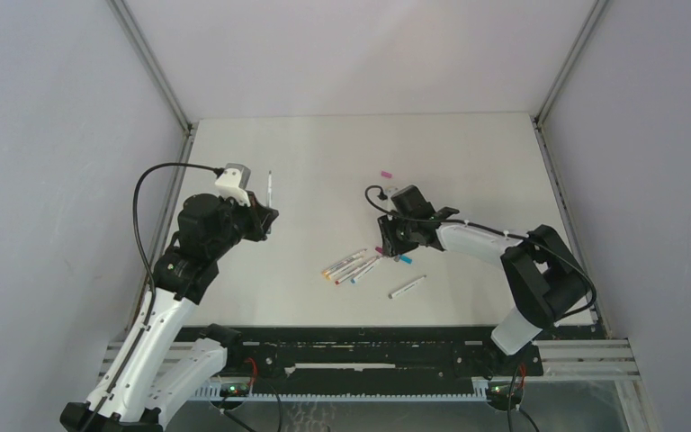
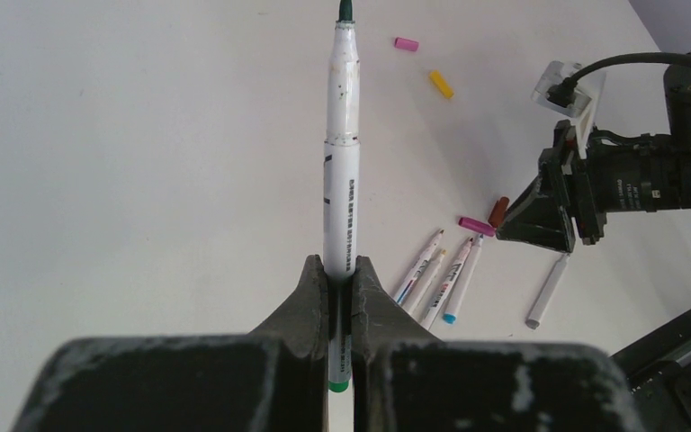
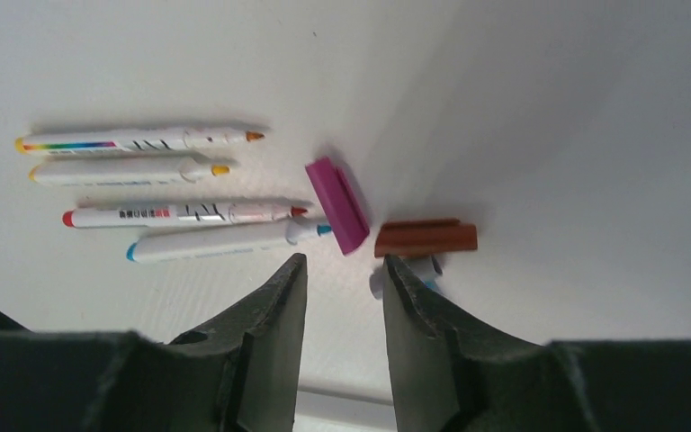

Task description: Insert the pens into the pen caps

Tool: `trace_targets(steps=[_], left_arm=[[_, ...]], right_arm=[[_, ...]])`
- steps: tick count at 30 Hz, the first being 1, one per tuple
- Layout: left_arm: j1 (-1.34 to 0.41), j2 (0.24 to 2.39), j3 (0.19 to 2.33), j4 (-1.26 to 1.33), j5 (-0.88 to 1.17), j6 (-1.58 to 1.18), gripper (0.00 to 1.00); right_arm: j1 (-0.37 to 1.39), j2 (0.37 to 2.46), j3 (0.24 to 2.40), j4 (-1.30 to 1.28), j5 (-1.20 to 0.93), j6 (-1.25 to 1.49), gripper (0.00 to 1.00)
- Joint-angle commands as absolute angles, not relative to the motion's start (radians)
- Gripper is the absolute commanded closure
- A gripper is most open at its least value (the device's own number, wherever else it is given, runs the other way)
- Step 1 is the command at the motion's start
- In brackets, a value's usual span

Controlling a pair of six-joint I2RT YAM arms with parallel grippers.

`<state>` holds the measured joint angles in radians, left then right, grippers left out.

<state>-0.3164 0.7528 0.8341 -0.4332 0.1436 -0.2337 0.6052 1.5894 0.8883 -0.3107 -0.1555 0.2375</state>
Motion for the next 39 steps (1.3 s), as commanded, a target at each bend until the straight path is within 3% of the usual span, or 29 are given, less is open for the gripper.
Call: trace_targets(steps=[1, 21, 39], left_arm=[[-0.310, 0.744, 0.853, -0.407, 0.180, -0.222, 1.00], [-0.310, 0.749, 0.853, -0.406, 0.195, -0.230, 1.00], [-0.310, 0.748, 0.852, -0.407, 0.197, -0.230, 1.00]], right_arm=[[0.646, 1.639, 0.973, -0.307, -0.104, 0.176, 0.66], [0.693, 1.751, 1.050, -0.351, -0.005, 0.107, 0.80], [0.725, 1.801, 1.069, -0.393, 0.085, 0.108, 0.80]])
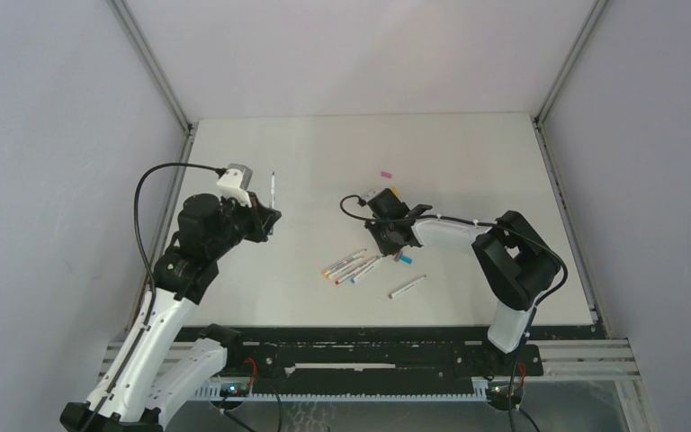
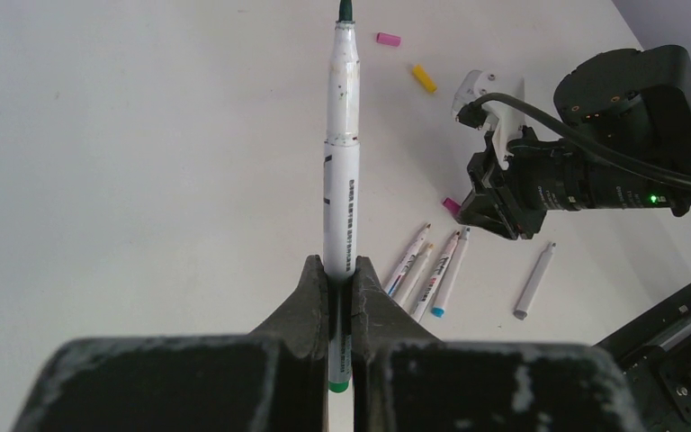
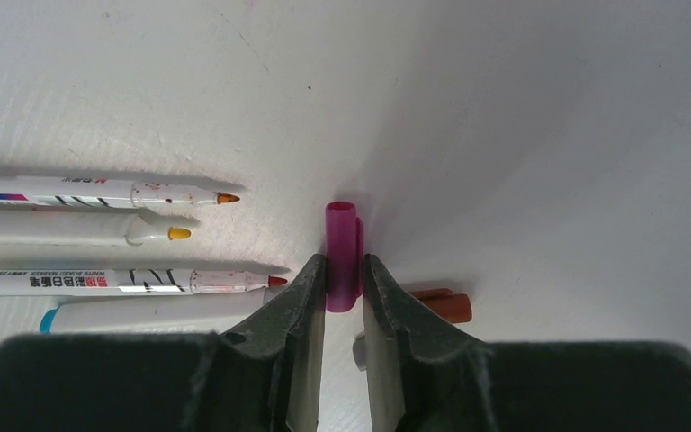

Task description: Insert the pens into the pen caps

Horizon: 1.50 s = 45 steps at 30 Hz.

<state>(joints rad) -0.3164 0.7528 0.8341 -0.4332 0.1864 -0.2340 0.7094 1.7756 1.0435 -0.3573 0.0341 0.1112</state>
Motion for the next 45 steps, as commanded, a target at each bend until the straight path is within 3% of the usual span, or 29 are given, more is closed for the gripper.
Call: trace_targets(steps=[1, 5, 9, 12, 17, 21, 29, 37, 45], left_arm=[[-0.309, 0.747, 0.852, -0.408, 0.196, -0.236, 1.00], [-0.310, 0.735, 0.840, -0.379, 0.228, -0.320, 1.00], [-0.313, 0.697, 0.773, -0.275, 0.238, -0.441, 1.00], [-0.350, 0.662, 0.640, -0.071, 0.198, -0.511, 1.00], [-0.530, 0.700, 0.412, 0.307, -0.001, -0.344, 1.00], [-0.663, 0.787, 0.275, 0.544, 0.036, -0.125, 1.00], [-0.871, 0.866, 0.249, 0.554, 0.147, 0.104, 1.00], [-1.161, 0.917, 0.183, 0.622, -0.038, 0.264, 1.00], [-1.395, 0.980, 0.187, 0.647, -0.217, 0.383, 1.00]], right_arm=[[0.728, 1.802, 1.070, -0.394, 0.091, 0.110, 0.79], [0.736, 1.805, 1.069, -0.400, 0.105, 0.116, 0.80], [0.736, 1.791, 1.070, -0.388, 0.106, 0.121, 0.98], [0.731, 1.755, 1.092, -0.401, 0.067, 0.112, 1.00], [0.727, 1.628, 1.164, -0.493, 0.022, 0.096, 1.00], [0.729, 1.506, 1.198, -0.636, -0.051, 0.114, 1.00], [0.742, 1.312, 1.200, -0.916, -0.420, 0.215, 1.00], [0.792, 1.237, 1.197, -1.151, -0.633, 0.254, 1.00], [0.815, 1.220, 1.197, -1.327, -0.697, 0.234, 1.00]])
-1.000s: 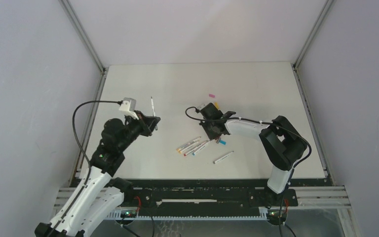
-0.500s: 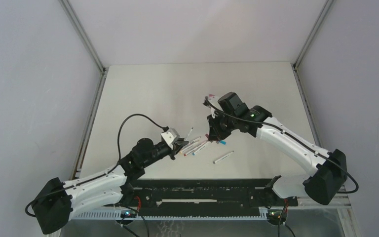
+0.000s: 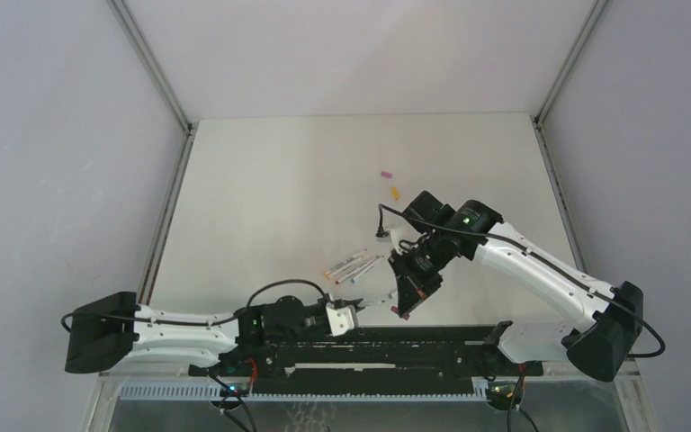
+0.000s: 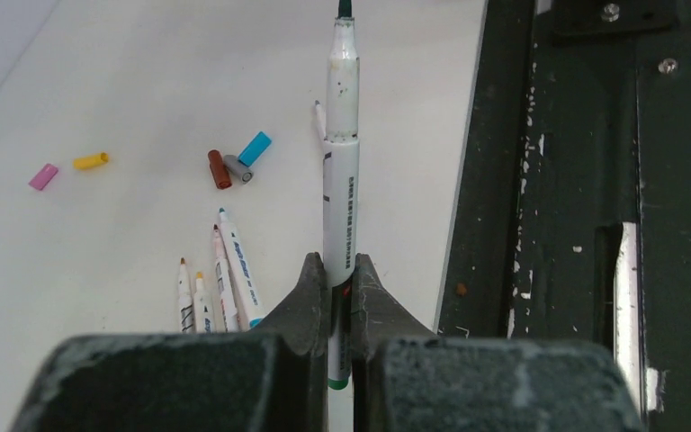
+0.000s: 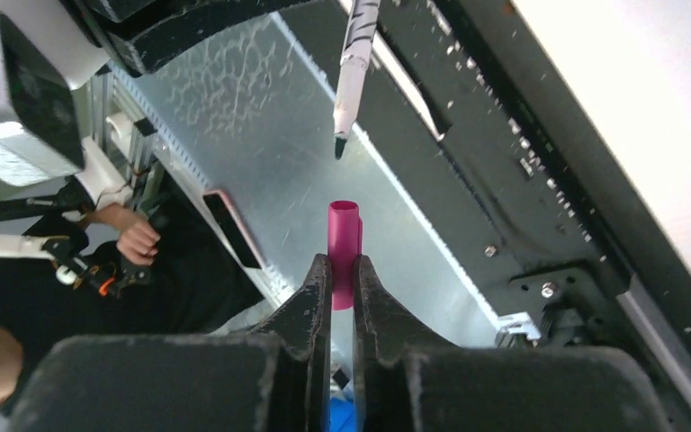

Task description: Insert the pens into the pen caps

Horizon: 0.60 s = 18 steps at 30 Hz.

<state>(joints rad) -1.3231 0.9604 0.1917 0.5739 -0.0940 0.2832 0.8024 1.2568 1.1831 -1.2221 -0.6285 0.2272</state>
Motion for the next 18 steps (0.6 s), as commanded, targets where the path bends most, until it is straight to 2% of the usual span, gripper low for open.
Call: trace_targets(steps=[1, 18], left_arm=[[-1.412, 0.983, 0.187, 0.648, -0.232, 0.393, 1.00], [-1.488, 0.997, 0.202, 0.650, -0.243, 0.434, 1.00]], right_arm=[[0.815, 1.222, 1.198, -1.340, -0.696, 0.230, 1.00], [0.820, 1.333, 1.260, -1.350, -0.748, 0.158, 1.00]])
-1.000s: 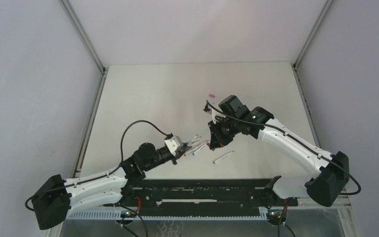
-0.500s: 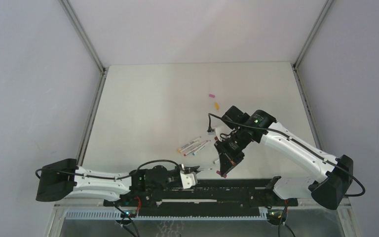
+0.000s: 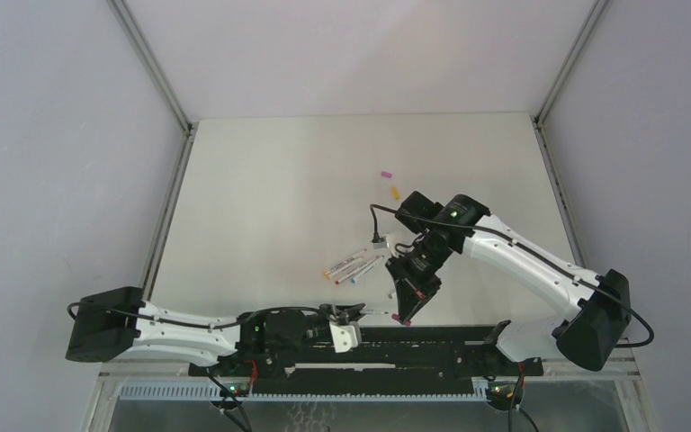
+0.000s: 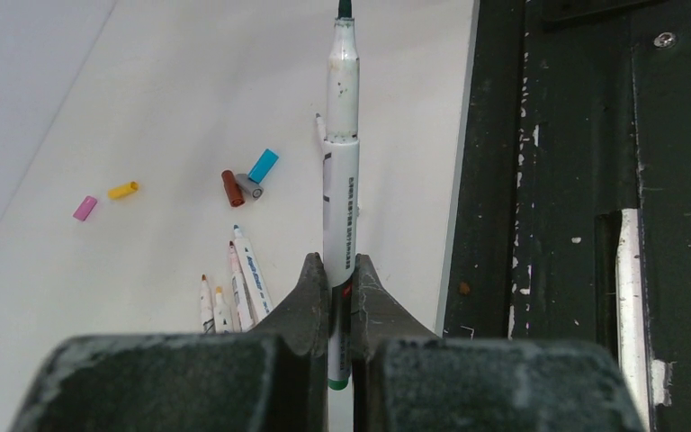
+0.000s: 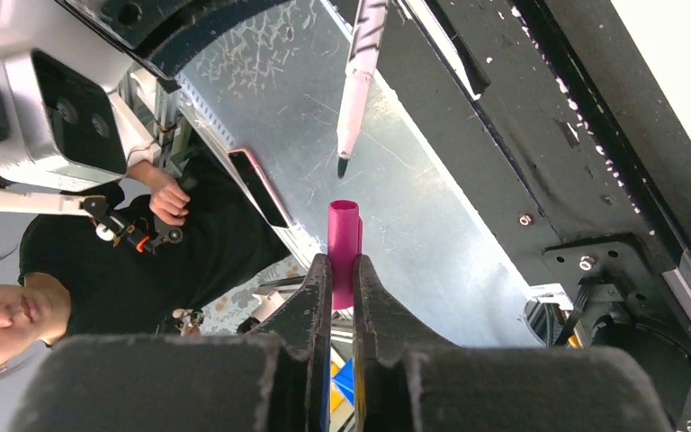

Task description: Insert the pens into the pen caps

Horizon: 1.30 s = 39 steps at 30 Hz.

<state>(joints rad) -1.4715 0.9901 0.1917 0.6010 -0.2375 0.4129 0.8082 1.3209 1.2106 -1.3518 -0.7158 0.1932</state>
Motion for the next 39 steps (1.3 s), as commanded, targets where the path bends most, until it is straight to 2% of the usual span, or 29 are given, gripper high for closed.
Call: trace_targets(steps=[1, 39], left_arm=[[-1.493, 0.999, 0.203, 0.650, -0.242, 0.436, 1.00], [-1.555, 1.001, 0.212, 0.653, -0.255, 0.458, 1.00]], right_arm=[[0.821, 1.338, 1.262, -1.349, -0.752, 0.158, 1.00], [0.872, 1.475, 1.274, -1.317, -0.780, 0.115, 1.00]])
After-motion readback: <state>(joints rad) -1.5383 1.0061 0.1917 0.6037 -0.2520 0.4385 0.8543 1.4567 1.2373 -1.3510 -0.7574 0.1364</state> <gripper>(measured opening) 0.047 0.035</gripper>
